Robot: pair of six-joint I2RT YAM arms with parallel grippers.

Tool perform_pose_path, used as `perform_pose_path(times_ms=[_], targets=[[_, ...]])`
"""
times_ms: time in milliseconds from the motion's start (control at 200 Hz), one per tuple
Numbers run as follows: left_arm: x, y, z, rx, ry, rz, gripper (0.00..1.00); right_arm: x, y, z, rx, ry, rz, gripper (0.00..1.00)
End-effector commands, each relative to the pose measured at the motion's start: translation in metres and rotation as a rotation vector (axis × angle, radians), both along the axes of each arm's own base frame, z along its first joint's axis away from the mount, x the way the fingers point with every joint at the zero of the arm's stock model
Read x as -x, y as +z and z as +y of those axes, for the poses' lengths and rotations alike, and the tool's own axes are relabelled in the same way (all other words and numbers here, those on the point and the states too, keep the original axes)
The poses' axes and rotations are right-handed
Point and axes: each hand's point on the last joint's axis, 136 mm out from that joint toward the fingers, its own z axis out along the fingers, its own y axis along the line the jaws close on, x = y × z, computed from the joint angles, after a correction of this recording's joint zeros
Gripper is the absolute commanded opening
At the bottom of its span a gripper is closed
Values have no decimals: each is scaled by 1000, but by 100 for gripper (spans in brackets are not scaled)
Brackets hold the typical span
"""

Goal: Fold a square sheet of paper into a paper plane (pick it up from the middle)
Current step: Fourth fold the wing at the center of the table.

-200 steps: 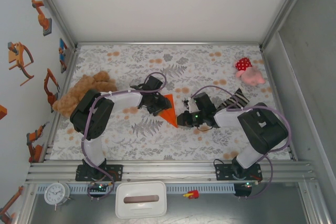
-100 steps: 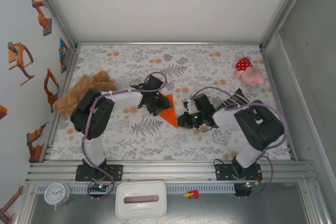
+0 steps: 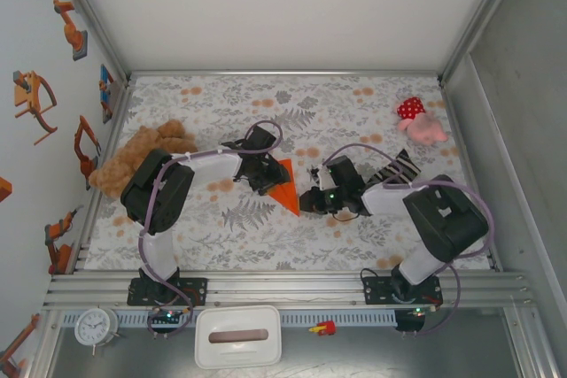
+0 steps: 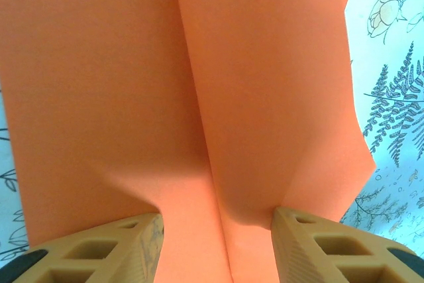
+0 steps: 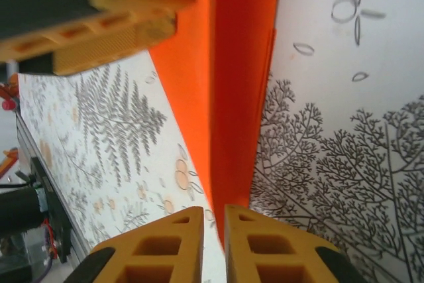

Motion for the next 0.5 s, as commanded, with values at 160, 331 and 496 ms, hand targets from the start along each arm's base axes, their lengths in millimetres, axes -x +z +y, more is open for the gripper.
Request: perform_pose_path(times_ms=[160, 331, 496], targets=[[44, -62, 44, -240, -26, 170, 50, -22, 14, 5, 15, -42, -62, 22], [45, -64, 43, -241, -29, 178, 50, -30, 11, 16, -11, -33, -46, 22], [45, -64, 43, -243, -29, 177, 50, -31, 2, 20, -12, -17, -20, 19]])
